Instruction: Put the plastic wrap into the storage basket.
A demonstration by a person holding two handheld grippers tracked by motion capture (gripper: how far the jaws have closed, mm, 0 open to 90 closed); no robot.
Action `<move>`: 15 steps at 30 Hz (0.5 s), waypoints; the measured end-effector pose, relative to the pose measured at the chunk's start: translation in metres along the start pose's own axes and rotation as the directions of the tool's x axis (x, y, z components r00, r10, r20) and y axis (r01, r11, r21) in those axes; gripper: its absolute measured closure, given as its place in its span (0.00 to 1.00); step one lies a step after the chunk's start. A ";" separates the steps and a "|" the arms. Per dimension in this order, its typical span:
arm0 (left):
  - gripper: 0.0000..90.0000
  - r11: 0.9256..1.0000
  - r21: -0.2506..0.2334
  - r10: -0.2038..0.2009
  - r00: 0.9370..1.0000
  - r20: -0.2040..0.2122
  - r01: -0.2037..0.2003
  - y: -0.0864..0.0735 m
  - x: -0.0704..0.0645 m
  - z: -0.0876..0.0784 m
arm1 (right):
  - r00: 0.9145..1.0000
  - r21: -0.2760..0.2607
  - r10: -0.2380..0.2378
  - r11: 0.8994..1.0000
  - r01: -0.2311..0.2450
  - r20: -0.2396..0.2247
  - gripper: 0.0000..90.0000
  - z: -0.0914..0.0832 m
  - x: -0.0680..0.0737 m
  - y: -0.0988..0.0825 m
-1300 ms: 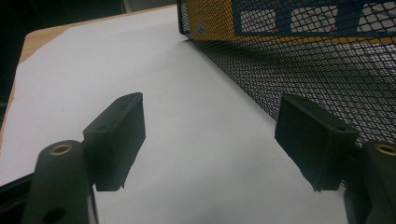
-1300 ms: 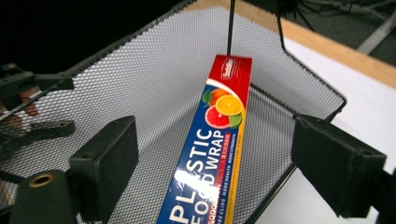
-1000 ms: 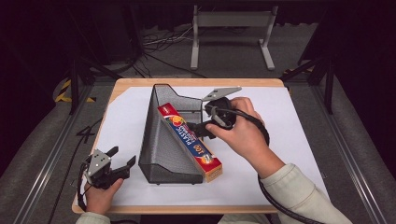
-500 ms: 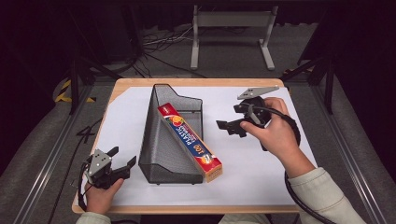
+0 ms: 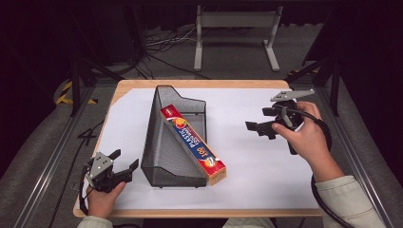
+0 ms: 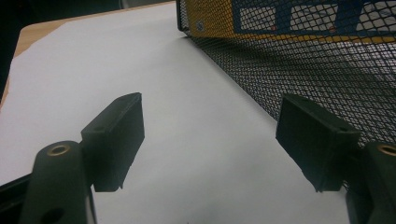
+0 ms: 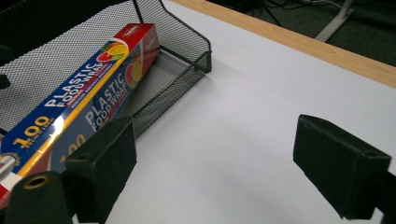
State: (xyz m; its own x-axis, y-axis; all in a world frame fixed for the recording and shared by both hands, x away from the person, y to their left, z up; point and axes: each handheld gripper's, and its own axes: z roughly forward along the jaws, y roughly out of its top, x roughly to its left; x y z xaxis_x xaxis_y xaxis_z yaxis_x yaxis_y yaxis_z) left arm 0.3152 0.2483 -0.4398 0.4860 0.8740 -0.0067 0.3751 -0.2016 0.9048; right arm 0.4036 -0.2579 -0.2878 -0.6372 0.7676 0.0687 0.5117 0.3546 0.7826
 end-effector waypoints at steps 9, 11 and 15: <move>0.27 1.000 -0.008 -0.013 1.000 0.000 0.013 0.000 0.001 -0.001 | 0.999 -0.075 -0.029 0.997 0.032 0.039 0.14 -0.015 -0.035 -0.023; 0.27 1.000 -0.008 -0.014 1.000 0.001 0.014 0.000 0.001 -0.001 | 0.998 -0.086 -0.040 0.995 0.044 0.041 0.14 -0.017 -0.040 -0.030; 0.27 1.000 -0.009 -0.015 1.000 0.001 0.015 0.000 0.001 -0.001 | 0.996 -0.106 -0.070 0.992 0.075 0.050 0.12 -0.016 -0.048 -0.043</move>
State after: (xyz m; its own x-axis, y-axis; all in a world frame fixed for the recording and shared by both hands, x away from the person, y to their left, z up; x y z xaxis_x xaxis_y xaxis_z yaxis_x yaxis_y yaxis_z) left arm 0.3147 0.2494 -0.4397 0.4813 0.8763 -0.0211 0.3754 -0.1844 0.9083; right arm 0.4031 -0.3185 -0.3149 -0.6414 0.7670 -0.0172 0.3986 0.3523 0.8468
